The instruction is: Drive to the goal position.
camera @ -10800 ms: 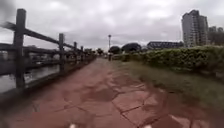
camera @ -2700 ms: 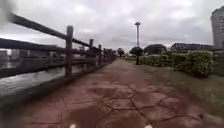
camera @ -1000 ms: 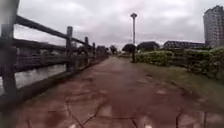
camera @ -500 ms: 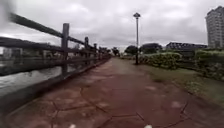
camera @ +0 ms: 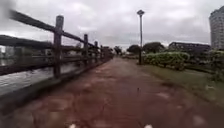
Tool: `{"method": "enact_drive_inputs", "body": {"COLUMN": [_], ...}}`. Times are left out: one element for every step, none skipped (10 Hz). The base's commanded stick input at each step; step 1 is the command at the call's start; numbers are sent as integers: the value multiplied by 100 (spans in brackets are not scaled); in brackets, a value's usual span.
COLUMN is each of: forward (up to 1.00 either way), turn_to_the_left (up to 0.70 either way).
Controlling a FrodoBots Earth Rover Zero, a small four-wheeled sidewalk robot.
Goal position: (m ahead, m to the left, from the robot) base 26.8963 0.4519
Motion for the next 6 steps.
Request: {"method": "enact_drive_inputs", "body": {"forward": [85, 85, 85, 85, 85, 85], "turn_to_the_left": [1, 1, 1, 1, 1, 1]}}
